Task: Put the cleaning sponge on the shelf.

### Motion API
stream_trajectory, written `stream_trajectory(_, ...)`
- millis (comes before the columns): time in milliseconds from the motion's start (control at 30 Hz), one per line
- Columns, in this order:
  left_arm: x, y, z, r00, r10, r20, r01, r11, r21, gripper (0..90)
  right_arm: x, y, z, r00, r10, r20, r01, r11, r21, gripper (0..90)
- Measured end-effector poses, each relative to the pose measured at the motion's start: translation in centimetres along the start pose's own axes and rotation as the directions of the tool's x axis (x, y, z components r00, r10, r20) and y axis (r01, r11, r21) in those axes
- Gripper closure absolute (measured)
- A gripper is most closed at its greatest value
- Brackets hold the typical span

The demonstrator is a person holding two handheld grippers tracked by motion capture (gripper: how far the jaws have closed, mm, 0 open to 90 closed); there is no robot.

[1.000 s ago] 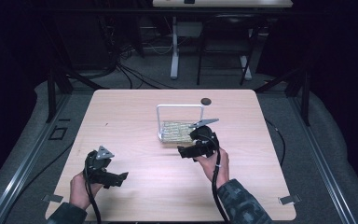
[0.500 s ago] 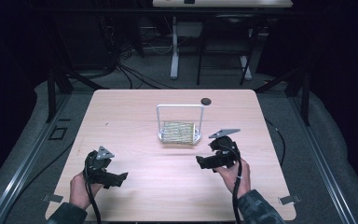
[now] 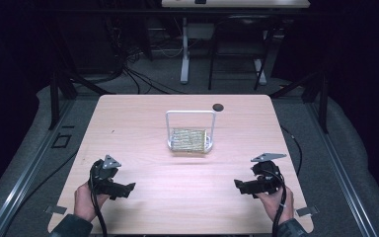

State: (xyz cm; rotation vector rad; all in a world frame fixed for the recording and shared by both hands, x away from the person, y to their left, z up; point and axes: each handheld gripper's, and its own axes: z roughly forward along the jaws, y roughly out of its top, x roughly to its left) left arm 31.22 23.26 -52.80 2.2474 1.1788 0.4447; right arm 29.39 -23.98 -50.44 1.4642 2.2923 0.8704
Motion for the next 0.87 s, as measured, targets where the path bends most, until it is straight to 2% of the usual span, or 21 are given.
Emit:
stream_trajectory(33,0.0,0.0,0.0,1.0000,0.003,-0.001,-0.003,1.0000,0.002,0.0,-0.5,-0.7,0.1,0.9999,0.011,0.003,-0.011,1.000,0.019,3.5)
stream_trajectory(300,0.1,0.0,-0.1,1.0000,0.006,0.004,-0.006,1.0000,0.002,0.0,-2.1,-2.2,1.0,0.9988,0.033,0.036,-0.035,0.997,0.070,3.5)
stream_trajectory(567,0.0,0.0,0.0,0.9999,0.013,0.003,-0.013,0.9999,0.006,0.0,-2.5,-2.4,1.4,0.9980,0.021,0.060,-0.027,0.994,0.101,4.4)
stream_trajectory(700,0.0,0.0,0.0,0.9999,0.015,0.005,-0.015,0.9998,0.009,0.0,-2.7,-2.5,1.5,0.9982,0.024,0.056,-0.030,0.994,0.104,5.7)
stream_trajectory(867,-0.1,0.1,0.1,0.9999,0.016,0.003,-0.016,0.9998,0.007,0.0,-2.8,-2.6,1.7,0.9988,0.018,0.046,-0.025,0.991,0.135,8.9)
